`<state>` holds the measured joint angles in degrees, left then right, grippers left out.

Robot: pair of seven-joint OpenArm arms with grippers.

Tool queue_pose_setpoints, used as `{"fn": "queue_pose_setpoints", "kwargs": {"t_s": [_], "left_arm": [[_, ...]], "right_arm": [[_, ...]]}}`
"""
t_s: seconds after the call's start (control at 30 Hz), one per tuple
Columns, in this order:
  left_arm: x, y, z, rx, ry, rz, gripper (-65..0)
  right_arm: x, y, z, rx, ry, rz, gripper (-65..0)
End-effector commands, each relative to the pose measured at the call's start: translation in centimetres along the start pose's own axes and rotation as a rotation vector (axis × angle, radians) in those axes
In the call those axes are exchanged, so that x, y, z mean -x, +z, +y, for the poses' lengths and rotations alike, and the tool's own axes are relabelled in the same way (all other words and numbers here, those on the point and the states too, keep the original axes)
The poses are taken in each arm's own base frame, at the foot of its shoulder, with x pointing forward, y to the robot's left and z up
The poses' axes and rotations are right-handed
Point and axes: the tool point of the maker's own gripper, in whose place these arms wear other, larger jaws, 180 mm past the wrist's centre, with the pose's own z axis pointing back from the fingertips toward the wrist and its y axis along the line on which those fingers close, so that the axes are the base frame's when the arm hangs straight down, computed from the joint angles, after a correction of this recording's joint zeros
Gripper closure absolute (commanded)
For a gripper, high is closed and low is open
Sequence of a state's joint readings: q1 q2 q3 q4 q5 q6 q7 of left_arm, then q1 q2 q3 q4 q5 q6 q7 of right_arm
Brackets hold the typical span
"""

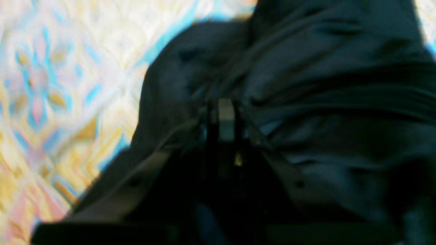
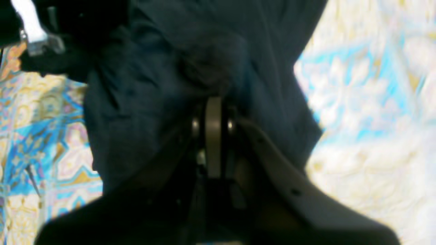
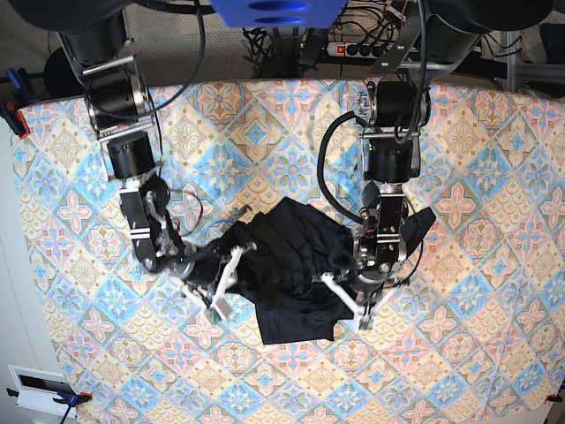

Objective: Layout the t-shirt on the table in an organized manner, then fold the t-shirt properly
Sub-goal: 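Lift the shirt high with both grippers and shake it out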

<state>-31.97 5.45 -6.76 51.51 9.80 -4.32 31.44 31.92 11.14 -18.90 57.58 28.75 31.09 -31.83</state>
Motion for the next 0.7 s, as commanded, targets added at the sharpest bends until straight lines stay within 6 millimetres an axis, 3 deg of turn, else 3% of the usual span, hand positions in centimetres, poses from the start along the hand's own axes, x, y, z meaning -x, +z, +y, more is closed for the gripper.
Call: {"fn": "queue_pose_setpoints", "kwargs": {"t_s": [0.0,0.17,0.3,0.53,0.67], "left_arm": [[-5.8,1.1,-1.8,0.027,-0.029,-0.129,0.0],[-12.2,4.4,-6.6,0.084,-0.152,-0.257,0.0],[-15.7,6.6,-8.8,0.106,-0.209,-0.324,0.0],[-19.4,9.6,-11.3,0.128,-0.289,-0.43,0.0],[-21.4,11.3,-11.3,0.125,-0.287,-0.493,0.0]], "right_arm": [[-6.2,1.2,-0.7,0.01,0.042,-0.146,0.0],[-11.4,4.6,-3.2,0.105,0.089,-0.237,0.0],[-12.2,6.8,-5.5,0.249,0.201,-0.203,0.0],[-15.4,11.3,-7.1,0.423,0.329,-0.221,0.0],[-17.4,15.5,-7.8,0.518,0.334,-0.274,0.0]]}}
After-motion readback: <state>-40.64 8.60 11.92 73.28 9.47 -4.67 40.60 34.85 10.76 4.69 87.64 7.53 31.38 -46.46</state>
